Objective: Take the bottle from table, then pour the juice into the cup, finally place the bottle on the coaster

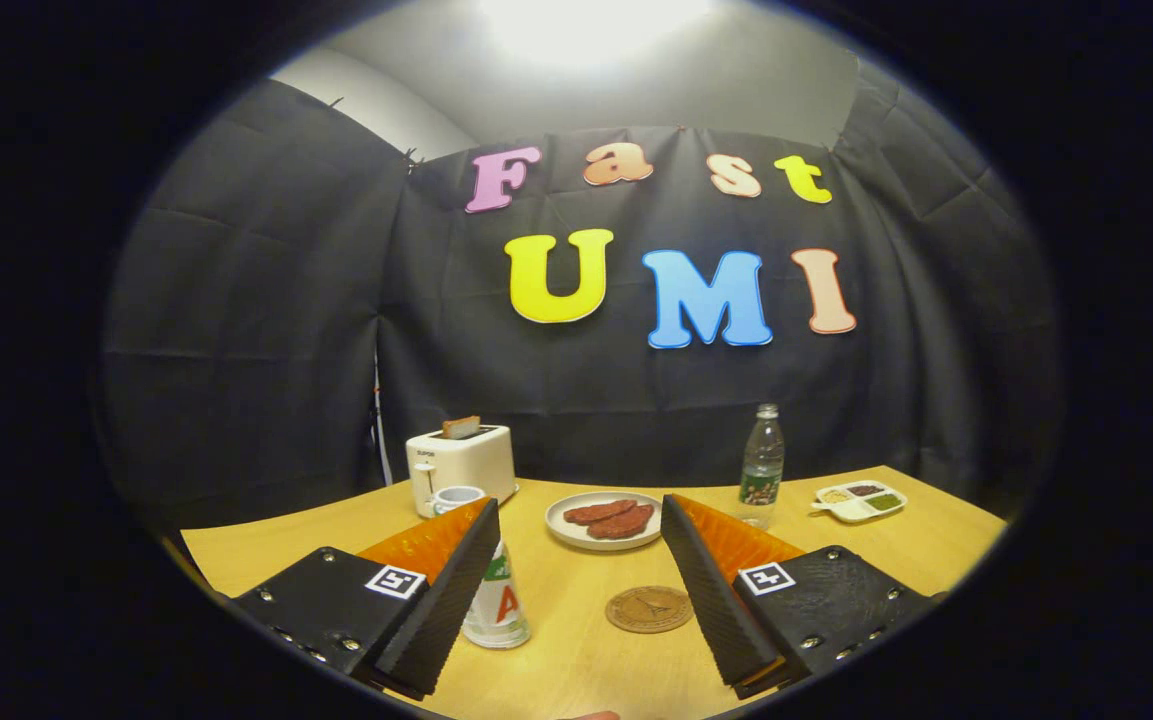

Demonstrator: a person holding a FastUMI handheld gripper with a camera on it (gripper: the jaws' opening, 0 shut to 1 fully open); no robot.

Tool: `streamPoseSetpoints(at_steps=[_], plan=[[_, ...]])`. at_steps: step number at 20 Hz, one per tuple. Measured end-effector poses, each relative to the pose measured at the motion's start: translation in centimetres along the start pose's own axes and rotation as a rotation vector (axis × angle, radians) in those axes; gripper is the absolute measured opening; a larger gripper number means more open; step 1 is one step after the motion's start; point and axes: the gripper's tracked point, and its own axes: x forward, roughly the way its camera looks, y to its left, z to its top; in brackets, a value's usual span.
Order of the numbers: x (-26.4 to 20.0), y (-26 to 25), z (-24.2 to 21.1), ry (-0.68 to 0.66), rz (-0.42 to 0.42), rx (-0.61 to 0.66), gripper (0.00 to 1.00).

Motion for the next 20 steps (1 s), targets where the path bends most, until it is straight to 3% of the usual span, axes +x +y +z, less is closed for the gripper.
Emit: streamPoseSetpoints(at_steps=[7, 16, 19, 20], plan=[[3.7, 4.3, -5.4, 0.091, 0.084, -0.016, 0.98], [7.3, 5.8, -10.6, 0.175, 0.079, -0.013, 0.96], [7.3, 5.3, -11.1, 0.191, 0.037, -0.030, 0.76], [7.2, 5.3, -10.9, 0.188, 0.030, -0.042, 0.75]])
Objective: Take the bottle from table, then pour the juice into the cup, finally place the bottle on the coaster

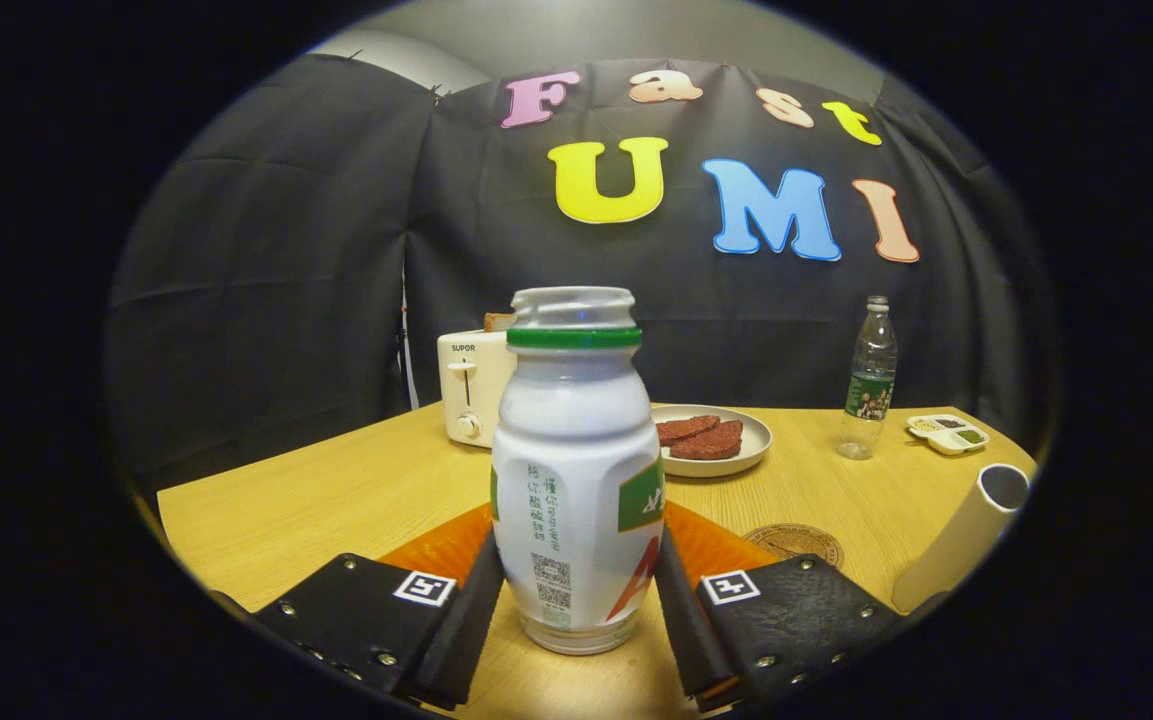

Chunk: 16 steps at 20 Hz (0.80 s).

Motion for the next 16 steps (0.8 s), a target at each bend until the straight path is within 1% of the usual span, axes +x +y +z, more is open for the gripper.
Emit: streamPoseSetpoints(at_steps=[1, 2, 3, 4, 6, 11, 16], plan=[[-0.1, 0.0, 0.0, -0.004, -0.003, -0.011, 0.72], [-0.2, 0.0, 0.0, -0.003, -0.008, -0.019, 0.72], [-0.2, -0.2, 0.0, -0.003, -0.009, -0.025, 0.69], [-0.5, 0.1, 0.1, -0.006, 0.002, -0.026, 0.67], [-0.9, 0.0, 0.9, -0.027, 0.014, 0.004, 0.65], [-2.7, -1.0, 4.5, -0.125, 0.037, 0.154, 0.65], [-4.3, -2.1, 6.5, -0.182, 0.067, 0.322, 0.65]])
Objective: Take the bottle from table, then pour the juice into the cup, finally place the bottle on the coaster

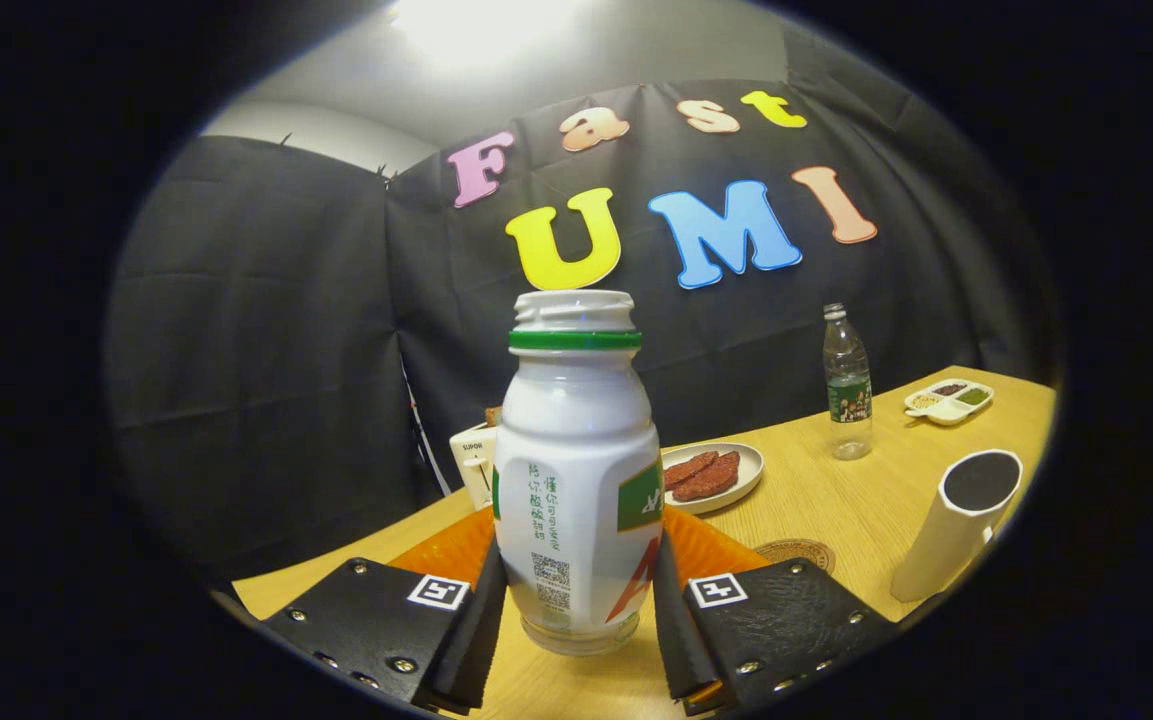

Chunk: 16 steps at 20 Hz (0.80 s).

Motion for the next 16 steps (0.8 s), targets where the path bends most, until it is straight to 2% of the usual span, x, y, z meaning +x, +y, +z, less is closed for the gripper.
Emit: streamPoseSetpoints(at_steps=[10, 16], plan=[[-1.9, -4.1, 2.2, -0.081, -0.005, 0.337, 0.65], [-2.0, -7.0, 0.7, -0.069, -0.021, 0.526, 0.65]])
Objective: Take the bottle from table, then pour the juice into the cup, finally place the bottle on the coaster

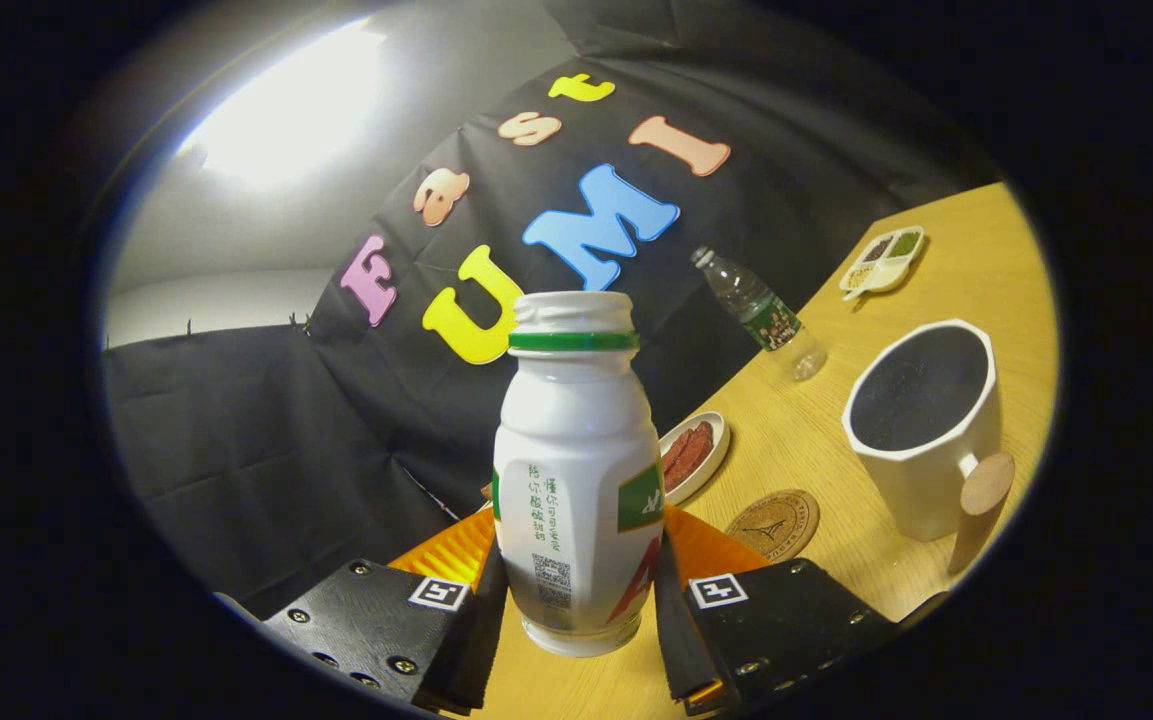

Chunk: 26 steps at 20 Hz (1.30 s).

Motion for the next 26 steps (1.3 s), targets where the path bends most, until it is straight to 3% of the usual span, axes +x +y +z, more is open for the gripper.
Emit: streamPoseSetpoints(at_steps=[12, 26], plan=[[-0.1, -1.2, 1.2, -0.046, 0.070, 0.359, 0.65], [-0.2, -0.1, 3.3, -0.096, 0.122, 0.564, 0.65]])
